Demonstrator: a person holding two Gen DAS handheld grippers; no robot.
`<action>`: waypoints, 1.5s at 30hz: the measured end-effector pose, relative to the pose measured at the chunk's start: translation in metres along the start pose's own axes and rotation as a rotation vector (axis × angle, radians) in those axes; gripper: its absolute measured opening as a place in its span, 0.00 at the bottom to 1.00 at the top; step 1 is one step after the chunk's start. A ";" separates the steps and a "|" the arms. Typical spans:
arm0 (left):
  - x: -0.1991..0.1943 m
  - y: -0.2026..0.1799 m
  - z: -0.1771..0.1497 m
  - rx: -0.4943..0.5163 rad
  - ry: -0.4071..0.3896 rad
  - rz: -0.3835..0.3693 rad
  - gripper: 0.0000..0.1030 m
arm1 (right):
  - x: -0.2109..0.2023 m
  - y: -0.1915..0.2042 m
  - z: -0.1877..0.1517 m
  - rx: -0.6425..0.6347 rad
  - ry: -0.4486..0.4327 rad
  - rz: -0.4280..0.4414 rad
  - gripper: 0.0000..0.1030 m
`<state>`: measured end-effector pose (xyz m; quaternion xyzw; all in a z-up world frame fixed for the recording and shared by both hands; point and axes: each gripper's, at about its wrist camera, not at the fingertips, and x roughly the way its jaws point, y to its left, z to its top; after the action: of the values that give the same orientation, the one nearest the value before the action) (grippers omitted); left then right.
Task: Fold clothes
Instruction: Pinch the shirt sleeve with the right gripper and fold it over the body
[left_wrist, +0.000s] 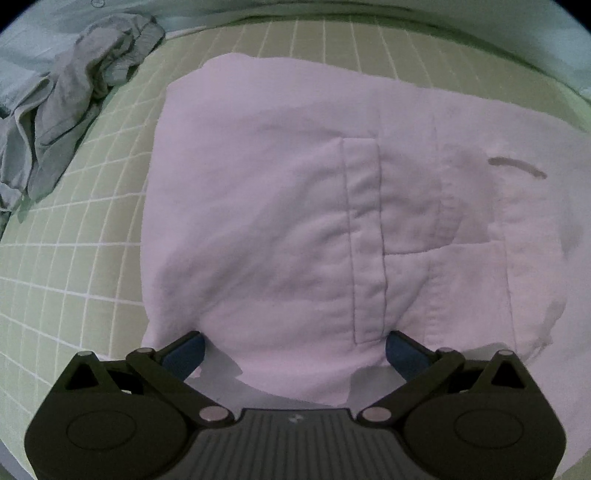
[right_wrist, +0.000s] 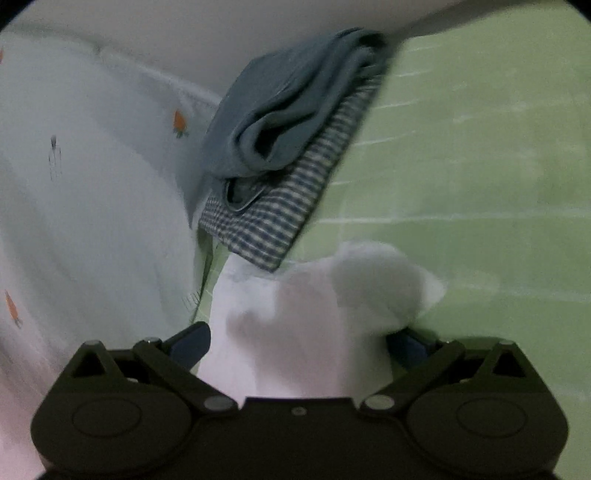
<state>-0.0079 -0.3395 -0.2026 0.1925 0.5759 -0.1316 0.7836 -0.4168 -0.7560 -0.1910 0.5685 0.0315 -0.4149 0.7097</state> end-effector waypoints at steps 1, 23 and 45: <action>0.001 0.000 0.001 -0.001 0.006 0.000 1.00 | 0.006 0.005 0.002 -0.036 0.010 -0.007 1.00; 0.004 0.014 -0.012 -0.031 -0.041 -0.031 1.00 | 0.006 0.155 -0.105 -0.977 -0.014 -0.183 0.19; 0.007 0.024 -0.018 -0.026 -0.101 -0.062 1.00 | -0.055 0.167 -0.280 -1.597 0.258 0.031 0.65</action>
<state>-0.0109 -0.3099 -0.2105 0.1573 0.5430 -0.1576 0.8096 -0.2284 -0.4903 -0.1304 -0.0661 0.3922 -0.1883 0.8980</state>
